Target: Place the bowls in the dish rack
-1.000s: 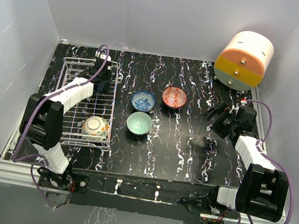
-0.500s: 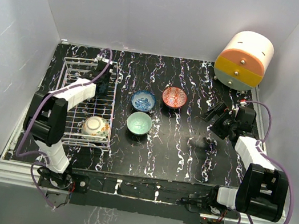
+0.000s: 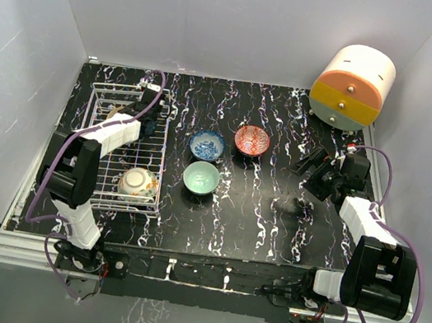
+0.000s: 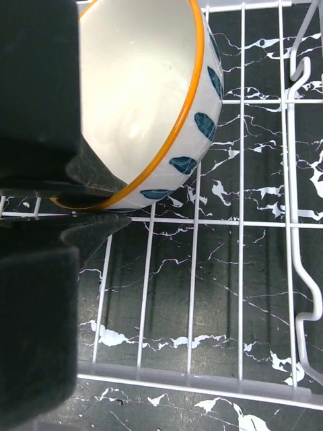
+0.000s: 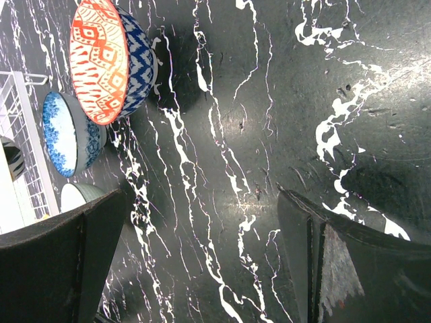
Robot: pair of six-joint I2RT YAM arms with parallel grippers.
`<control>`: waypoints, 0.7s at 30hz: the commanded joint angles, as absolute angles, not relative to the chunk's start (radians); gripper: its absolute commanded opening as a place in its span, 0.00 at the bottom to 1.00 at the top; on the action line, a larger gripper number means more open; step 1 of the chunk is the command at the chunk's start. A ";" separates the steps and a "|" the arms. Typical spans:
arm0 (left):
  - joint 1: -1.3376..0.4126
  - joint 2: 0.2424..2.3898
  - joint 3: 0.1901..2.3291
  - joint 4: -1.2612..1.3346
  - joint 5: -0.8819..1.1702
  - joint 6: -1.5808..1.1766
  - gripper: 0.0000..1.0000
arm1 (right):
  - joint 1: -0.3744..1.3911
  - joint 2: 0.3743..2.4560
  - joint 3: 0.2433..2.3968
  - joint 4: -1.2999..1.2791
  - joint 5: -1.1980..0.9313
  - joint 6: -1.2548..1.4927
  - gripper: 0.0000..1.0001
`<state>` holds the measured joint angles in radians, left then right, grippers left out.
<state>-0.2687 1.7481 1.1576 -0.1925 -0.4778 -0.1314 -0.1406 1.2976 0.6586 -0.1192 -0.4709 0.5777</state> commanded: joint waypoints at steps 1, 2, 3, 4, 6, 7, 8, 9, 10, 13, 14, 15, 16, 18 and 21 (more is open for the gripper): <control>-0.275 1.702 1.150 -0.259 -0.480 -0.157 0.00 | -0.152 1.266 0.662 -0.061 -0.481 0.575 0.98; -0.275 1.692 1.154 -0.265 -0.476 -0.161 0.00 | -0.153 1.266 0.663 -0.061 -0.480 0.575 0.98; -0.275 1.676 1.159 -0.271 -0.467 -0.166 0.00 | -0.153 1.265 0.662 -0.062 -0.480 0.575 0.98; -0.276 1.657 1.165 -0.279 -0.452 -0.172 0.00 | -0.152 1.264 0.662 -0.063 -0.480 0.575 0.98; -0.280 1.609 1.176 -0.287 -0.412 -0.192 0.00 | -0.153 1.263 0.662 -0.063 -0.478 0.575 0.98; -0.279 1.578 1.181 -0.290 -0.381 -0.207 0.00 | -0.154 1.262 0.663 -0.064 -0.477 0.575 0.98; -0.279 1.550 1.186 -0.289 -0.350 -0.223 0.00 | -0.155 1.263 0.663 -0.063 -0.477 0.577 0.98; -0.279 1.517 1.189 -0.284 -0.313 -0.243 0.00 | -0.154 1.264 0.664 -0.063 -0.477 0.577 0.98; -0.280 1.484 1.189 -0.276 -0.277 -0.261 0.00 | -0.155 1.263 0.665 -0.064 -0.477 0.577 0.98; -0.279 1.393 1.167 -0.207 -0.158 -0.326 0.00 | -0.156 1.260 0.664 -0.067 -0.475 0.576 0.98; -0.280 1.375 1.151 -0.172 -0.125 -0.350 0.00 | -0.155 1.260 0.664 -0.068 -0.475 0.575 0.98; -0.278 1.337 1.133 -0.134 -0.092 -0.375 0.00 | -0.155 1.259 0.663 -0.070 -0.475 0.574 0.98; -0.274 1.307 1.099 -0.091 -0.052 -0.403 0.00 | -0.156 1.257 0.663 -0.071 -0.475 0.574 0.98; -0.263 1.278 1.040 0.012 0.023 -0.469 0.00 | -0.155 1.254 0.662 -0.074 -0.474 0.573 0.98; -0.234 1.259 0.939 0.176 0.159 -0.587 0.00 | -0.156 1.249 0.661 -0.079 -0.471 0.571 0.99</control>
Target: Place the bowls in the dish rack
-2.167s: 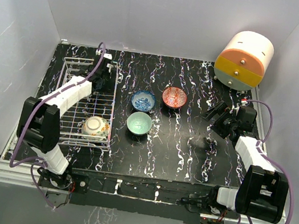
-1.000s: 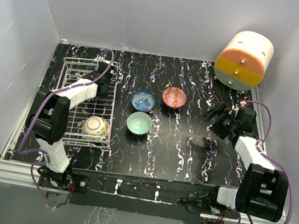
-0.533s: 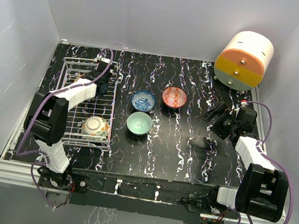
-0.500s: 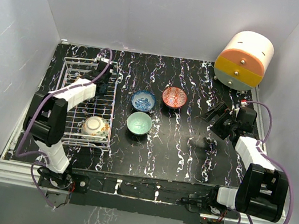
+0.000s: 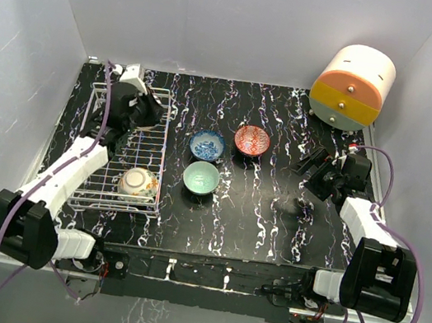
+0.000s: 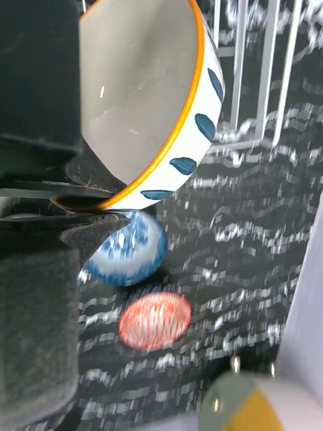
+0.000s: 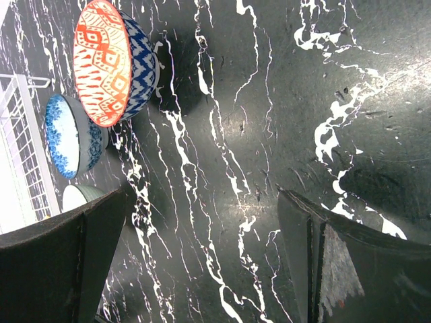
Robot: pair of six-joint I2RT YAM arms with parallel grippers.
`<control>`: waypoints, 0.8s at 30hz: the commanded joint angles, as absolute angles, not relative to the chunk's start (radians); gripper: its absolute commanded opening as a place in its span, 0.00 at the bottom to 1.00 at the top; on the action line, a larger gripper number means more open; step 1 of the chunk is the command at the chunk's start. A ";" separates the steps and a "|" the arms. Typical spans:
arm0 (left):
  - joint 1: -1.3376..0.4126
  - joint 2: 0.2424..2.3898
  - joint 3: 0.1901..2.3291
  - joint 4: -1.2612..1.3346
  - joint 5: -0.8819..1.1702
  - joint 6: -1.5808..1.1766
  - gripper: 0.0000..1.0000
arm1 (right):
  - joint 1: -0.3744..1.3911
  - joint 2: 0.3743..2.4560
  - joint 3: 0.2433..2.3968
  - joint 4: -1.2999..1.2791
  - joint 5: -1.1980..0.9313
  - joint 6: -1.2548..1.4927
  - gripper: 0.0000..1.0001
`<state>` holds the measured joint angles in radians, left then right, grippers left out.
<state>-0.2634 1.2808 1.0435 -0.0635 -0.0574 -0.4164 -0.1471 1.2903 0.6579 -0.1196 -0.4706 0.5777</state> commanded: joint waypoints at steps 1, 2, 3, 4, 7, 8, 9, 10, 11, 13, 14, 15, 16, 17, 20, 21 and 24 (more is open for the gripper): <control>-0.222 1.255 0.903 0.242 0.203 -0.642 0.00 | -0.156 1.247 0.664 -0.081 -0.470 0.571 0.98; -0.206 1.251 0.871 0.302 0.238 -0.681 0.00 | -0.156 1.246 0.665 -0.082 -0.469 0.570 0.98; -0.191 1.247 0.837 0.355 0.267 -0.721 0.00 | -0.156 1.244 0.666 -0.083 -0.469 0.570 0.98; -0.170 1.243 0.808 0.417 0.299 -0.758 0.00 | -0.155 1.245 0.666 -0.084 -0.468 0.569 0.98; -0.093 1.235 0.710 0.615 0.396 -0.886 0.00 | -0.156 1.247 0.667 -0.083 -0.468 0.569 0.98; -0.070 1.237 0.680 0.678 0.422 -0.924 0.00 | -0.156 1.249 0.667 -0.083 -0.468 0.569 0.98; -0.046 1.240 0.654 0.743 0.445 -0.957 0.00 | -0.155 1.252 0.667 -0.083 -0.469 0.569 0.98; -0.029 1.246 0.629 0.805 0.463 -0.987 0.00 | -0.155 1.253 0.669 -0.083 -0.469 0.569 0.98; -0.011 1.254 0.605 0.870 0.482 -1.018 0.00 | -0.156 1.255 0.669 -0.083 -0.468 0.569 0.98; 0.011 1.286 0.567 1.001 0.516 -1.074 0.00 | -0.155 1.259 0.670 -0.083 -0.468 0.569 0.98; 0.019 1.307 0.551 1.067 0.528 -1.102 0.00 | -0.156 1.261 0.671 -0.084 -0.467 0.569 0.98; 0.026 1.341 0.531 1.154 0.536 -1.128 0.00 | -0.156 1.262 0.673 -0.084 -0.466 0.569 0.98; 0.032 1.360 0.519 1.225 0.549 -1.155 0.00 | -0.155 1.263 0.674 -0.084 -0.465 0.569 0.98; 0.036 1.399 0.508 1.291 0.557 -1.177 0.00 | -0.155 1.264 0.676 -0.086 -0.465 0.569 0.98; 0.043 1.483 0.500 1.436 0.578 -1.232 0.00 | -0.156 1.263 0.683 -0.092 -0.458 0.566 0.98; 0.044 1.507 0.502 1.472 0.583 -1.245 0.00 | -0.156 1.262 0.684 -0.093 -0.456 0.566 0.98; 0.051 1.579 0.523 1.557 0.608 -1.278 0.00 | -0.156 1.268 0.689 -0.094 -0.452 0.565 0.98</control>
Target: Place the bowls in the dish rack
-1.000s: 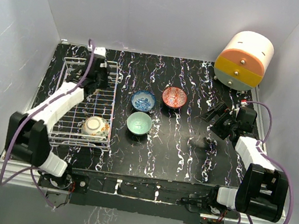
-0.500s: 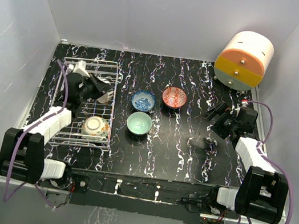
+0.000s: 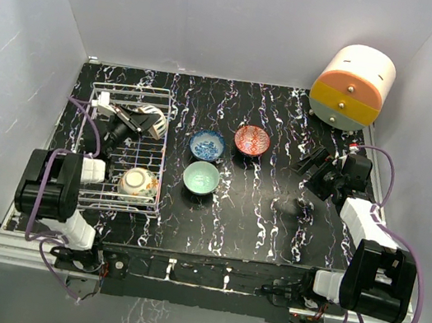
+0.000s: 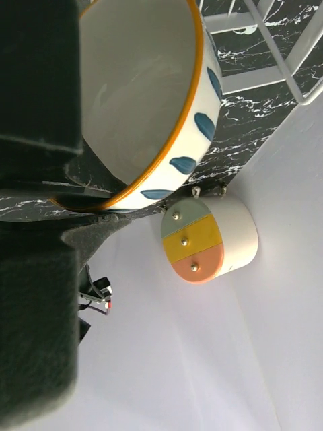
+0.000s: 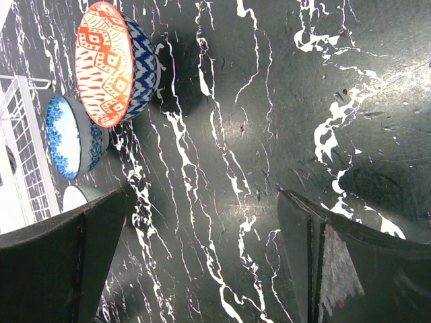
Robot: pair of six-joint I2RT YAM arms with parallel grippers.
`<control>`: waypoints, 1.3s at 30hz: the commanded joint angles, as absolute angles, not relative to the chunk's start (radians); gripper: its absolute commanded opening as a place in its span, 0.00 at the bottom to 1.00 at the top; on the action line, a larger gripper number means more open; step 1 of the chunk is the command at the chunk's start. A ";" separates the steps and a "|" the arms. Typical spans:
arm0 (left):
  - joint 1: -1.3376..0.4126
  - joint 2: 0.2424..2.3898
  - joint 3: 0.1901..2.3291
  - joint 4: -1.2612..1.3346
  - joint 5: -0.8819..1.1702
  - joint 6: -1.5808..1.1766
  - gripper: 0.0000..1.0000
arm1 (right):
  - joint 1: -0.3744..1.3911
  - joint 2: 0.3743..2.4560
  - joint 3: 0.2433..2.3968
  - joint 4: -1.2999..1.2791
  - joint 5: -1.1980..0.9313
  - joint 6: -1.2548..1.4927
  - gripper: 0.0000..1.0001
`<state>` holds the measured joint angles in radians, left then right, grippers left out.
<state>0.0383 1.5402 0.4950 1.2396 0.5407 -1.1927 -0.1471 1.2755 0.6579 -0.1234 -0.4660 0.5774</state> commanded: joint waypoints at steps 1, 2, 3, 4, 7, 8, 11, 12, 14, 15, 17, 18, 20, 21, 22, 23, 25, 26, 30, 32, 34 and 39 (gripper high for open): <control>0.053 1.603 0.530 1.580 0.615 -1.286 0.00 | -0.155 1.270 0.690 -0.095 -0.452 0.565 0.98; 0.057 1.623 0.540 1.602 0.621 -1.298 0.00 | -0.156 1.271 0.691 -0.095 -0.450 0.565 0.98; 0.060 1.648 0.547 1.626 0.629 -1.310 0.00 | -0.155 1.273 0.693 -0.096 -0.450 0.565 0.98; 0.063 1.671 0.558 1.649 0.636 -1.323 0.00 | -0.155 1.274 0.694 -0.095 -0.449 0.565 0.98; 0.074 1.744 0.569 1.712 0.648 -1.364 0.00 | -0.155 1.279 0.697 -0.095 -0.448 0.564 0.98; 0.076 1.770 0.570 1.733 0.651 -1.379 0.00 | -0.156 1.281 0.698 -0.095 -0.448 0.565 0.98; 0.086 1.848 0.566 1.793 0.658 -1.417 0.00 | -0.156 1.284 0.700 -0.095 -0.449 0.565 0.99; 0.090 1.860 0.560 1.795 0.656 -1.419 0.00 | -0.155 1.285 0.701 -0.095 -0.449 0.564 0.98; 0.095 1.872 0.551 1.778 0.656 -1.414 0.00 | -0.155 1.288 0.700 -0.095 -0.450 0.564 0.98; 0.096 1.871 0.545 1.765 0.656 -1.409 0.00 | -0.156 1.290 0.699 -0.095 -0.450 0.562 0.98; 0.104 1.864 0.536 1.734 0.660 -1.401 0.00 | -0.155 1.292 0.700 -0.094 -0.451 0.563 0.99; 0.109 1.854 0.530 1.710 0.658 -1.396 0.00 | -0.155 1.292 0.699 -0.092 -0.451 0.563 0.98; 0.122 1.825 0.513 1.645 0.656 -1.380 0.03 | -0.156 1.293 0.697 -0.091 -0.452 0.563 0.98; 0.129 1.803 0.501 1.602 0.655 -1.366 0.07 | -0.155 1.294 0.696 -0.090 -0.453 0.563 0.98; 0.135 1.780 0.490 1.555 0.654 -1.348 0.09 | -0.156 1.293 0.695 -0.089 -0.453 0.563 0.98; 0.140 1.755 0.473 1.503 0.649 -1.328 0.14 | -0.155 1.293 0.693 -0.088 -0.453 0.563 0.98; 0.147 1.700 0.446 1.401 0.635 -1.282 0.21 | -0.156 1.295 0.691 -0.087 -0.452 0.563 0.98; 0.150 1.673 0.438 1.354 0.625 -1.258 0.24 | -0.155 1.295 0.692 -0.086 -0.453 0.563 0.98; 0.159 1.622 0.427 1.241 0.623 -1.203 0.29 | -0.155 1.294 0.688 -0.086 -0.456 0.561 0.98; 0.166 1.616 0.419 1.229 0.623 -1.206 0.31 | -0.155 1.292 0.685 -0.086 -0.457 0.560 0.98; 0.171 1.596 0.408 1.193 0.611 -1.201 0.33 | -0.155 1.291 0.683 -0.086 -0.455 0.560 0.98; 0.178 1.495 0.418 0.960 0.557 -1.096 0.33 | -0.155 1.291 0.680 -0.083 -0.455 0.560 0.98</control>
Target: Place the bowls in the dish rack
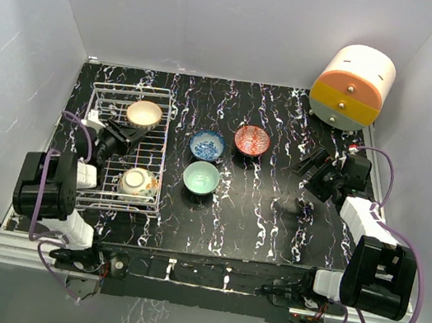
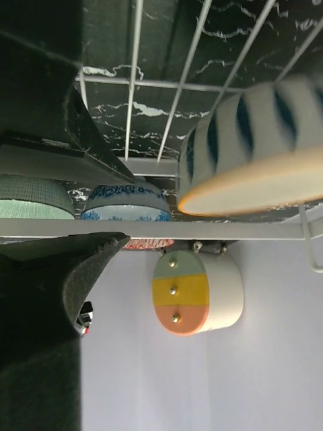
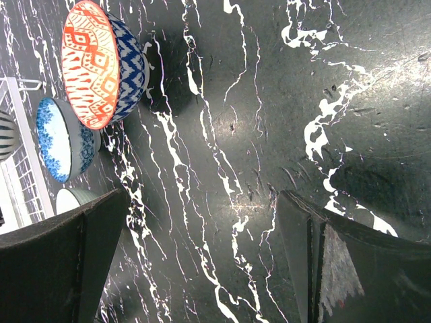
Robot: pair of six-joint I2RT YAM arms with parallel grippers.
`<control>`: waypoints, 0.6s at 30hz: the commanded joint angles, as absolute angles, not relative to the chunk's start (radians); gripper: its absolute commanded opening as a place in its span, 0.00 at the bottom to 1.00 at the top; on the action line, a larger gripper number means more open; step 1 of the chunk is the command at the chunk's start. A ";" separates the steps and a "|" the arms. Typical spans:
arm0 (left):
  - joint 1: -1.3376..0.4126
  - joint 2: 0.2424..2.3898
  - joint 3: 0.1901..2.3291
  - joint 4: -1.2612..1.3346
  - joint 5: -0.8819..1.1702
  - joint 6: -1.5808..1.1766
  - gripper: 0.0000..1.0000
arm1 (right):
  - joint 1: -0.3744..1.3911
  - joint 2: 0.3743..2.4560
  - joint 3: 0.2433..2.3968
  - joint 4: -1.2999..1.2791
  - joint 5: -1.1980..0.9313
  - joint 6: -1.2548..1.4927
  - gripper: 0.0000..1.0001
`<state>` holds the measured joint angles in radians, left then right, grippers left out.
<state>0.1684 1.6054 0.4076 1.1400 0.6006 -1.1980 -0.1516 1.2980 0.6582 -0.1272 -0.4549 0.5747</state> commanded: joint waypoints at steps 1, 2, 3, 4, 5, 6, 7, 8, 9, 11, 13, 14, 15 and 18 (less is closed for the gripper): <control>0.178 1.478 0.427 0.930 0.553 -1.082 0.34 | -0.156 1.293 0.680 -0.082 -0.456 0.560 0.98; 0.178 1.461 0.439 0.902 0.554 -1.070 0.39 | -0.156 1.295 0.680 -0.081 -0.457 0.561 0.98; 0.178 1.444 0.451 0.880 0.557 -1.061 0.43 | -0.156 1.295 0.680 -0.080 -0.458 0.561 0.98; 0.178 1.426 0.465 0.855 0.559 -1.054 0.45 | -0.155 1.296 0.681 -0.080 -0.460 0.563 0.98; 0.178 1.402 0.480 0.823 0.558 -1.044 0.47 | -0.155 1.296 0.681 -0.078 -0.461 0.564 0.98; 0.178 1.379 0.500 0.788 0.553 -1.034 0.50 | -0.155 1.296 0.681 -0.078 -0.462 0.564 0.98; 0.178 1.348 0.520 0.739 0.543 -1.017 0.53 | -0.156 1.296 0.681 -0.078 -0.462 0.564 0.98; 0.178 1.318 0.544 0.673 0.531 -0.996 0.55 | -0.155 1.295 0.682 -0.078 -0.464 0.567 0.98; 0.179 1.294 0.573 0.602 0.518 -0.968 0.56 | -0.156 1.295 0.683 -0.077 -0.467 0.567 0.98; 0.178 1.255 0.633 0.468 0.495 -0.910 0.58 | -0.155 1.293 0.688 -0.077 -0.476 0.572 0.98; 0.178 1.236 0.705 0.340 0.481 -0.850 0.60 | -0.155 1.287 0.694 -0.080 -0.477 0.577 0.98; 0.178 1.235 0.745 0.271 0.473 -0.807 0.60 | -0.155 1.282 0.699 -0.084 -0.475 0.577 0.98; 0.178 1.240 0.794 0.192 0.463 -0.762 0.61 | -0.154 1.277 0.708 -0.093 -0.468 0.575 0.98; 0.172 1.293 0.954 -0.058 0.407 -0.610 0.62 | -0.146 1.249 0.727 -0.110 -0.446 0.574 0.98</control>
<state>0.1715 1.2690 0.7837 0.3313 0.4782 -0.8333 -0.1516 1.2972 0.6624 -0.1318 -0.4622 0.5777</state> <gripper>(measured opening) 0.612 0.984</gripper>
